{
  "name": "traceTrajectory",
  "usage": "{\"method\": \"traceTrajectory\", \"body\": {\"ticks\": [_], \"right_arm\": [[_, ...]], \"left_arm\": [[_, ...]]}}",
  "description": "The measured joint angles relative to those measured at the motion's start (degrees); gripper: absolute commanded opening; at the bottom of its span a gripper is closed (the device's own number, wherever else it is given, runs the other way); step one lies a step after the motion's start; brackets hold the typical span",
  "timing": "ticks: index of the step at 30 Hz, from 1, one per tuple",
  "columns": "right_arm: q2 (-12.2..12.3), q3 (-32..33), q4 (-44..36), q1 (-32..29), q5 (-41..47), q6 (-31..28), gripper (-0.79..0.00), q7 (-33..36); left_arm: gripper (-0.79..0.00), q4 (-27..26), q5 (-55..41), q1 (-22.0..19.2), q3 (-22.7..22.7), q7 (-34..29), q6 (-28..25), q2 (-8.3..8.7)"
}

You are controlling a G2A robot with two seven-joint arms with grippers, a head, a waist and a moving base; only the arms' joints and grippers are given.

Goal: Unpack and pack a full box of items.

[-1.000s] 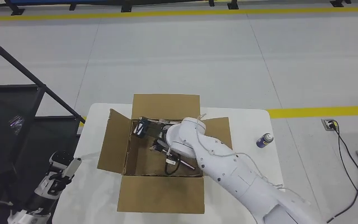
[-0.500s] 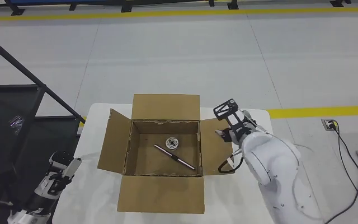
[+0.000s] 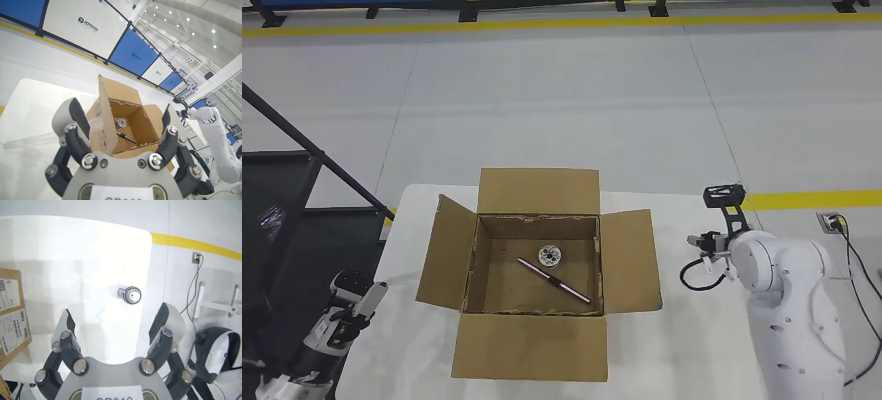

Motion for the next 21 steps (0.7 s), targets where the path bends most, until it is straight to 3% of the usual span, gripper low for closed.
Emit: {"method": "traceTrajectory", "body": {"ticks": [15,17,18,21], "right_arm": [[0.91,2.36,17.1,4.94,2.94,-0.31,-0.003,-7.82],[1.06,2.24,18.94,5.7,2.94,-0.65,-0.129,-8.07],[1.11,2.17,19.65,6.03,2.94,-0.66,-0.135,-8.1],[1.27,2.3,21.96,6.88,3.98,-0.89,-0.068,-8.79]], "left_arm": [[0.0,0.0,0.0,0.0,0.0,0.0,0.0,0.0],[0.0,0.0,0.0,0.0,0.0,0.0,0.0,0.0],[0.0,0.0,0.0,0.0,0.0,0.0,0.0,0.0],[0.0,0.0,0.0,0.0,0.0,0.0,0.0,0.0]]}}
